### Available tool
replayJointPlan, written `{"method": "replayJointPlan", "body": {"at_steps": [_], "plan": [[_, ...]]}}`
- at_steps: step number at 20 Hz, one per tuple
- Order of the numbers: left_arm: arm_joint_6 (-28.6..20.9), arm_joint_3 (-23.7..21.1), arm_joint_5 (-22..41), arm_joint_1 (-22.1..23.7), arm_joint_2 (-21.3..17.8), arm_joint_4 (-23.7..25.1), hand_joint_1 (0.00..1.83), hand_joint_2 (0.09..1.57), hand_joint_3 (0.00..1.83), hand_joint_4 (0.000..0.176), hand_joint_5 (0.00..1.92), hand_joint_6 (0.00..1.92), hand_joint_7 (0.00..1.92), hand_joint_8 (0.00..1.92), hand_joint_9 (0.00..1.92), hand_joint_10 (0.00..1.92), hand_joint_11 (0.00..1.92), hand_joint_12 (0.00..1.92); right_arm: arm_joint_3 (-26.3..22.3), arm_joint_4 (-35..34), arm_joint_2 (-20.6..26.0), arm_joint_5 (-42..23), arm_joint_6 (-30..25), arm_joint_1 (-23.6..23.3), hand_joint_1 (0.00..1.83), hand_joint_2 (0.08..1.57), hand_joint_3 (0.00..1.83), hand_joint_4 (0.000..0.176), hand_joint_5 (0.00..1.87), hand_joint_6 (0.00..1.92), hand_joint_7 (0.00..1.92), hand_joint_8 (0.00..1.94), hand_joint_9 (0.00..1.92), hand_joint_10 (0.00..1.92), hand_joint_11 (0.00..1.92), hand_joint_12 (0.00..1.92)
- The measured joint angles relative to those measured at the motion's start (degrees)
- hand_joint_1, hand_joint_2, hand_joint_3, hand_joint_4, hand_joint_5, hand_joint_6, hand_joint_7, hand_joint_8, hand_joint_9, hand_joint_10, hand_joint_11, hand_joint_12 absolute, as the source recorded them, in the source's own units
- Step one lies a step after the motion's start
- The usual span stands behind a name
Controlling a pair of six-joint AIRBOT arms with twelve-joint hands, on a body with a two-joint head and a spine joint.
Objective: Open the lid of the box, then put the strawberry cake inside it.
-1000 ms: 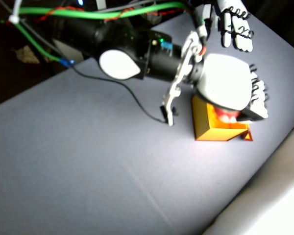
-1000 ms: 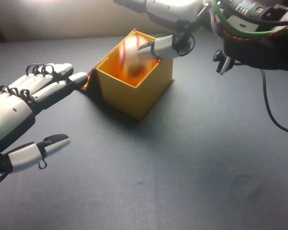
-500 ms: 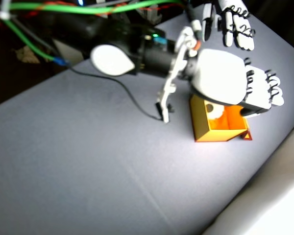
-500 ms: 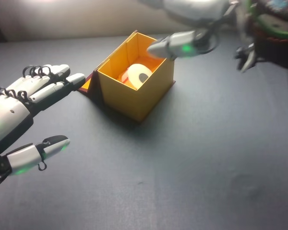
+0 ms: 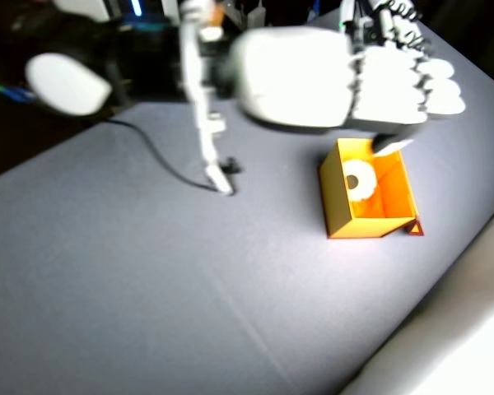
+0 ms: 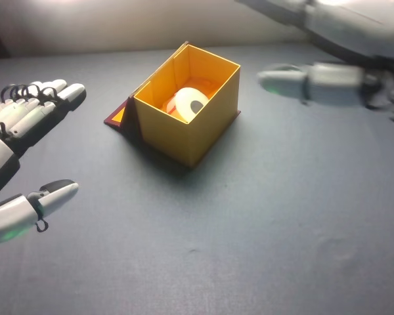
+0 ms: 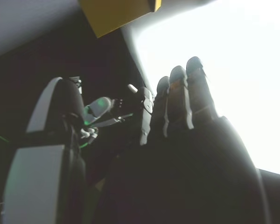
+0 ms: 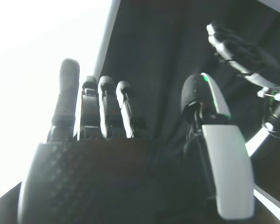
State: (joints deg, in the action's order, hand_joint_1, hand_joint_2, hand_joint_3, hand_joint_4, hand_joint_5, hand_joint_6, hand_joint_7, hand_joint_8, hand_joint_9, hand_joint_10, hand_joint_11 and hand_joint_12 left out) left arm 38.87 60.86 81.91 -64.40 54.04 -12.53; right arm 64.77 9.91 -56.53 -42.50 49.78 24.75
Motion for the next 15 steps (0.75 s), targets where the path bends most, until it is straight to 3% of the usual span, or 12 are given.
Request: {"method": "replayJointPlan", "body": {"at_steps": [1,2,3,4,6,7,8,9,11,12,14,15], "plan": [[0.0,0.0,0.4,-0.1,0.0,0.0,0.64,1.35,0.01,0.079,0.0,0.0,0.0,0.0,0.0,0.0,0.0,0.0,-0.9,-0.2,1.3,-1.5,0.0,1.4,0.21,1.32,0.01,0.047,0.0,0.0,0.0,0.0,0.0,0.0,0.0,0.0],[0.1,-0.1,1.0,-0.2,0.0,0.1,0.57,1.36,0.01,0.1,0.0,0.0,0.0,0.0,0.0,0.0,0.0,0.0,-2.4,-1.3,3.3,-5.0,0.0,3.9,0.2,1.29,0.0,0.074,0.0,0.0,0.0,0.0,0.0,0.0,0.0,0.0],[0.1,-0.3,1.6,-0.2,0.0,0.2,0.43,1.36,0.01,0.142,0.0,0.0,0.0,0.0,0.0,0.0,0.0,0.0,-4.1,-2.9,5.6,-8.9,0.0,7.4,0.29,1.3,0.0,0.071,0.0,0.0,0.0,0.0,0.0,0.0,0.0,0.0],[0.3,-0.3,1.9,-0.2,-0.1,0.3,0.43,1.36,0.01,0.142,0.0,0.0,0.0,0.0,0.0,0.0,0.0,0.0,-5.1,-3.7,6.9,-11.4,-0.1,9.7,0.29,1.3,0.0,0.071,0.0,0.0,0.0,0.0,0.0,0.0,0.0,0.0],[0.7,-0.9,2.7,-0.6,-0.8,0.0,0.3,1.36,0.01,0.152,0.0,0.0,0.0,0.0,0.0,0.0,0.0,0.0,-7.5,-6.8,9.7,-16.7,0.0,15.8,0.25,1.35,0.02,0.125,0.0,0.0,0.0,0.0,0.0,0.0,0.0,0.0],[0.9,-1.0,3.3,-0.7,-1.0,-0.1,0.25,1.36,0.0,0.085,0.0,0.0,0.0,0.0,0.0,0.0,0.0,0.0,-8.8,-8.5,11.1,-19.5,0.5,18.6,0.24,1.35,0.01,0.013,0.0,0.0,0.0,0.0,0.0,0.0,0.0,0.0],[1.2,-1.0,3.8,-0.7,-1.1,-0.4,0.22,1.37,0.01,0.07,0.0,0.0,0.0,0.0,0.0,0.0,0.0,0.0,-10.0,-10.5,12.2,-22.5,1.4,21.6,0.43,1.37,0.02,0.0,0.0,0.0,0.0,0.0,0.0,0.0,0.0,0.0],[1.6,-1.4,4.3,-0.7,-1.3,-0.6,0.18,1.38,0.01,0.068,0.0,0.0,0.0,0.0,0.0,0.0,0.0,0.0,-11.1,-12.9,12.9,-26.1,1.9,24.6,0.48,1.37,0.01,0.0,0.0,0.0,0.0,0.0,0.0,0.0,0.0,0.0],[2.1,-1.8,5.0,-0.8,-1.7,-0.3,0.05,1.39,0.01,0.097,0.0,0.0,0.0,0.0,0.0,0.0,0.0,0.0,-12.7,-16.6,14.4,-31.9,2.9,30.1,0.34,1.35,0.0,0.0,0.0,0.0,0.0,0.0,0.0,0.0,0.0,0.0],[2.6,-2.1,5.2,-0.8,-1.9,-0.3,0.01,1.38,0.01,0.09,0.0,0.0,0.0,0.0,0.0,0.0,0.0,0.0,-13.3,-17.8,15.1,-33.8,3.0,32.0,0.32,1.34,0.0,0.0,0.0,0.0,0.0,0.0,0.0,0.0,0.0,0.0],[3.2,-2.4,5.9,-0.8,-2.2,-0.3,0.0,1.36,0.0,0.104,0.0,0.0,0.0,0.0,0.0,0.0,0.0,0.0,-14.9,-20.6,16.4,-38.0,3.8,35.8,0.21,1.32,0.0,0.0,0.0,0.0,0.0,0.0,0.0,0.0,0.0,0.0],[3.7,-2.8,6.4,-0.9,-2.4,-0.6,0.0,1.34,0.0,0.129,0.0,0.0,0.0,0.0,0.0,0.0,0.0,0.0,-15.9,-21.7,17.2,-40.2,4.6,38.2,0.15,1.3,0.0,0.0,0.0,0.0,0.0,0.0,0.0,0.0,0.0,0.0]]}}
